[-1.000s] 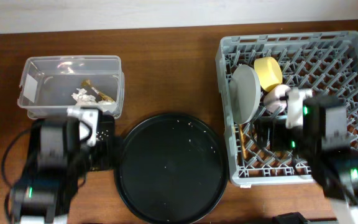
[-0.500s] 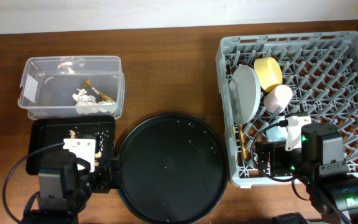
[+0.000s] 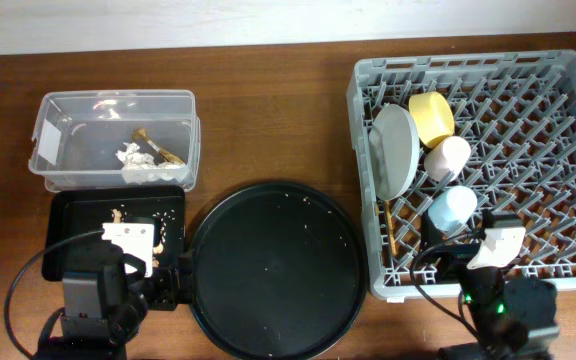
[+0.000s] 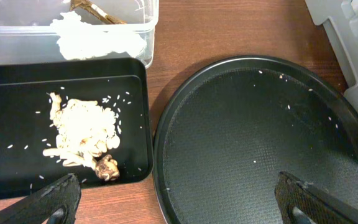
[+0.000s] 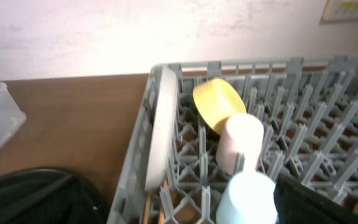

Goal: Sort waste into correct bins and load items into the dishwasher rack

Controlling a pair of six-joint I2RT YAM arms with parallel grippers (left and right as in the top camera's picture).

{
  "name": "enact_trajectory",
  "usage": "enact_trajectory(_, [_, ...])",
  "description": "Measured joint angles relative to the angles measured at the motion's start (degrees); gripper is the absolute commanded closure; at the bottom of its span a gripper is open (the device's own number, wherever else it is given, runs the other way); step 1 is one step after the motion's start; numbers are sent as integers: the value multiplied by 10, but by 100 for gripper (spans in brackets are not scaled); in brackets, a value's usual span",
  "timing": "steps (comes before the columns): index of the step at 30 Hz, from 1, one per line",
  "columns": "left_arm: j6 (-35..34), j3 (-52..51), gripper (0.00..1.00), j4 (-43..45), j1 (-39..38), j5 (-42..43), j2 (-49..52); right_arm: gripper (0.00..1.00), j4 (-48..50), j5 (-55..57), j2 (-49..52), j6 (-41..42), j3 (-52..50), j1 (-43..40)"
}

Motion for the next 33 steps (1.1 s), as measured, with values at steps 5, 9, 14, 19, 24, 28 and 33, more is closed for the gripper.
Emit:
enact_trajectory(5, [0, 0, 1, 0, 0, 0, 0, 1, 191, 6, -87, 0, -159, 0])
enact_trajectory(9, [0, 0, 1, 0, 0, 0, 0, 1, 269, 35, -124, 0, -232, 0])
enact_trajectory(14, [0, 0, 1, 0, 0, 0, 0, 2, 204, 52, -127, 0, -249, 0])
enact_trajectory(19, [0, 0, 1, 0, 0, 0, 0, 1, 204, 54, -127, 0, -249, 0])
enact_trajectory(24, [0, 0, 1, 0, 0, 0, 0, 2, 204, 54, -127, 0, -249, 0])
enact_trajectory(28, [0, 0, 1, 0, 0, 0, 0, 1, 204, 54, -127, 0, -249, 0])
enact_trajectory(33, [0, 0, 1, 0, 0, 0, 0, 2, 204, 54, -127, 0, -249, 0])
